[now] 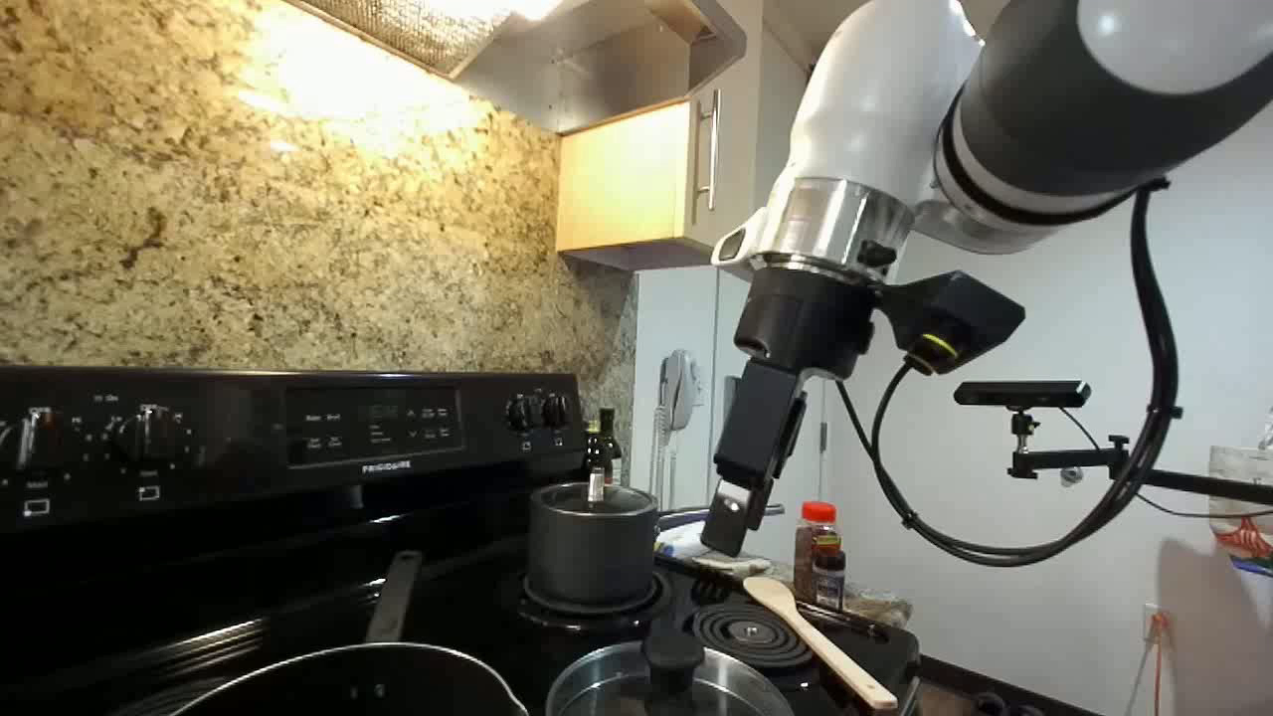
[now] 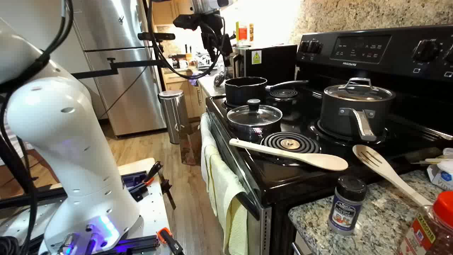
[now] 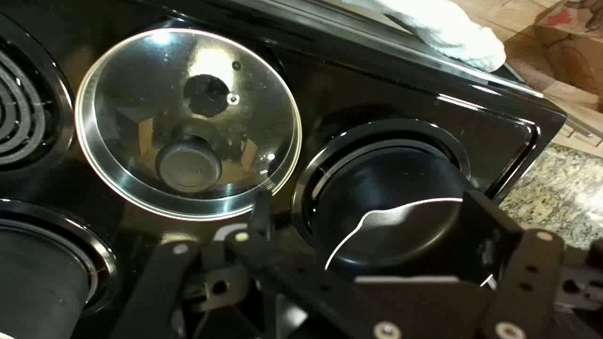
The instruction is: Place the wooden spoon in the pot
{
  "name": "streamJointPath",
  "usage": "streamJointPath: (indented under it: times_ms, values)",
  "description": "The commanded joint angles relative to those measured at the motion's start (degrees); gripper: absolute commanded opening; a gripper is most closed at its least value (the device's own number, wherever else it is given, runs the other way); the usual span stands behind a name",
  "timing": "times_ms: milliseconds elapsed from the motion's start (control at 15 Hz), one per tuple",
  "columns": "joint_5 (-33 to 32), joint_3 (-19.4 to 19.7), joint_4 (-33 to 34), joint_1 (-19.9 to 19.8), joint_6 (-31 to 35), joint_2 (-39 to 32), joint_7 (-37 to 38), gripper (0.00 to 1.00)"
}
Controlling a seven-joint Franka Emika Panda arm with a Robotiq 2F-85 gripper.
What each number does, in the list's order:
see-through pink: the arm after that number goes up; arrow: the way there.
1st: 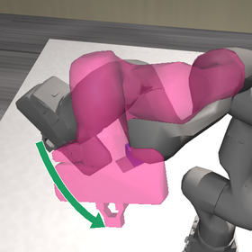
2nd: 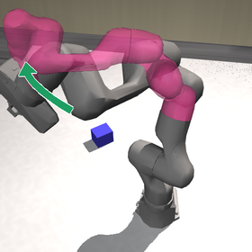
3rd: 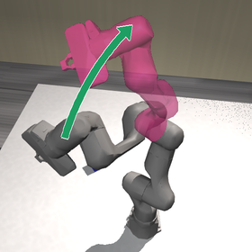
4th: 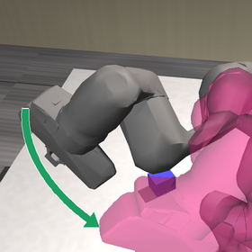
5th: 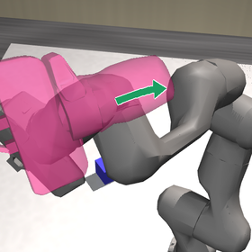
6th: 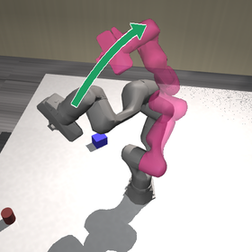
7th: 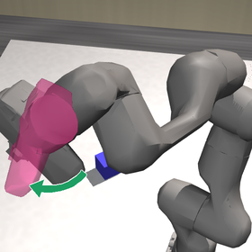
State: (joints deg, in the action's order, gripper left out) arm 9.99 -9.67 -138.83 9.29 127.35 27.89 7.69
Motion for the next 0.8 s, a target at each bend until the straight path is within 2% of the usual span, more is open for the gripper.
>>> streamJointPath:
  times_ms: [0, 200, 400, 733]
  values:
    - [-0.1, 0.1, 0.1, 0.1, -0.2, 0.0, 0.1, 1.0]
    - [-1.2, 0.0, 1.2, -1.3, -1.5, 0.1, 2.4, 1.0]
    - [-4.3, 0.1, 3.7, -5.6, -5.3, 0.2, 9.9, 1.0]
    - [-8.0, 2.0, 6.4, -12.5, -10.9, 0.4, 18.2, 1.0]
